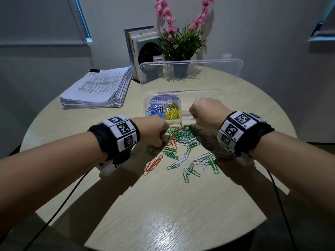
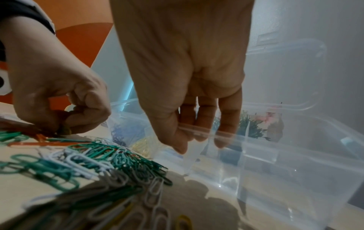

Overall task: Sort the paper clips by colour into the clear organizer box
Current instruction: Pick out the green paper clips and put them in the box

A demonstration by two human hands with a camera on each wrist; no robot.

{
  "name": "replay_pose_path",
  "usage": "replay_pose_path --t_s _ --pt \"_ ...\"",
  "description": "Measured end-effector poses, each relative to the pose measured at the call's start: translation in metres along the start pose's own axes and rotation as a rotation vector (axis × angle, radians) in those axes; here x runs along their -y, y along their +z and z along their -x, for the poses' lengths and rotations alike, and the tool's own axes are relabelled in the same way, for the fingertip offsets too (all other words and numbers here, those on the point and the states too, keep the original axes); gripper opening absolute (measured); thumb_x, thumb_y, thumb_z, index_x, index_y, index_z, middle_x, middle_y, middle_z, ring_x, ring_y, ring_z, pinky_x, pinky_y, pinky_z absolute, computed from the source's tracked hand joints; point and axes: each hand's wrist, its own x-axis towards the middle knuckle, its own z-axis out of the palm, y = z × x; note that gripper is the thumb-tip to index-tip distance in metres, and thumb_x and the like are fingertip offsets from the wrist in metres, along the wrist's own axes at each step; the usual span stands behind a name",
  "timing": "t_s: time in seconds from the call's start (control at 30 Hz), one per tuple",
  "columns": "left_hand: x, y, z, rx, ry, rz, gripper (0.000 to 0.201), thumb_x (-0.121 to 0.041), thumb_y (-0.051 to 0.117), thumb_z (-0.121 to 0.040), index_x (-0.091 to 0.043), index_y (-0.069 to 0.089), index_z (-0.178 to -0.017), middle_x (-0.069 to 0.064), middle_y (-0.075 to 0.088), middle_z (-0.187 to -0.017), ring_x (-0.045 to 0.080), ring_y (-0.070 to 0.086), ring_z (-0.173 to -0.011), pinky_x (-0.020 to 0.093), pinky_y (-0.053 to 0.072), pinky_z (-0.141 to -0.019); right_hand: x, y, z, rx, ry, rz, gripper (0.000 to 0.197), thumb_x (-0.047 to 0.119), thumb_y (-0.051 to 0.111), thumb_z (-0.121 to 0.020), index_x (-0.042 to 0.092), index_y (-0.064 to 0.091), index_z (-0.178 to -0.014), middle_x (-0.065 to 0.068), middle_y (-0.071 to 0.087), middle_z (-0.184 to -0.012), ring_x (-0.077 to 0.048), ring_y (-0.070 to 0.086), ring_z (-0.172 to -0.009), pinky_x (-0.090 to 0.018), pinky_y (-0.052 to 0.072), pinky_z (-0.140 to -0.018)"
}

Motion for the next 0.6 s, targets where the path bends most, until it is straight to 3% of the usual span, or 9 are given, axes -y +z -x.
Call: replay_pose_path --t_s 0.23,0.33,0.43,0.53,0.6 --pt "0.005 -0.004 0.0 -0.029 0.016 0.012 0.005 -0.013 0.058 -0.083 -0.017 0.054 -0.083 -0.006 0.049 -0.07 0.016 0.048 -0.07 0.022 0.035 -0.053 0.0 0.001 -0.002 0.0 -0.019 0.0 0.021 -0.004 0.054 -0.078 0.007 0.067 -0.09 -0.016 0.064 -0.09 -0.035 0.06 -0.082 -0.03 0.037 -0.06" --pt "0.009 -0.007 -0.002 -0.061 0.003 0.056 0.013 -0.015 0.069 -0.079 -0.019 0.057 -0.074 -0.005 0.058 -0.07 0.014 0.054 -0.067 0.022 0.041 -0.058 0.0 0.0 -0.003 0.002 -0.007 -0.004 0.021 -0.005 0.054 -0.078 0.006 0.068 -0.089 -0.015 0.063 -0.087 -0.032 0.054 -0.075 -0.03 0.038 -0.059" --pt "0.014 -0.013 -0.002 -0.062 -0.038 0.219 0.02 -0.015 0.074 -0.079 -0.02 0.056 -0.071 -0.003 0.065 -0.065 0.011 0.063 -0.059 0.019 0.046 -0.054 0.001 0.0 -0.004 0.007 0.008 -0.006 0.021 -0.006 0.053 -0.077 0.006 0.067 -0.087 -0.012 0.055 -0.079 -0.031 0.05 -0.072 -0.03 0.039 -0.059" --pt "0.018 -0.024 -0.001 -0.178 -0.073 0.38 0.007 -0.015 0.072 -0.082 -0.015 0.065 -0.084 0.0 0.068 -0.07 0.012 0.062 -0.058 0.013 0.045 -0.049 0.001 0.0 -0.004 0.004 0.009 -0.002 0.02 -0.007 0.053 -0.076 0.006 0.067 -0.085 -0.011 0.052 -0.075 -0.03 0.049 -0.07 -0.029 0.037 -0.059" --pt "0.019 -0.029 -0.005 -0.327 -0.089 0.361 0.009 -0.015 0.068 -0.085 -0.011 0.071 -0.092 0.001 0.068 -0.078 0.012 0.059 -0.066 0.016 0.048 -0.062 0.002 0.0 -0.004 0.002 0.01 -0.007 0.02 -0.006 0.053 -0.076 0.006 0.066 -0.084 -0.011 0.052 -0.075 -0.03 0.049 -0.07 -0.029 0.037 -0.058"
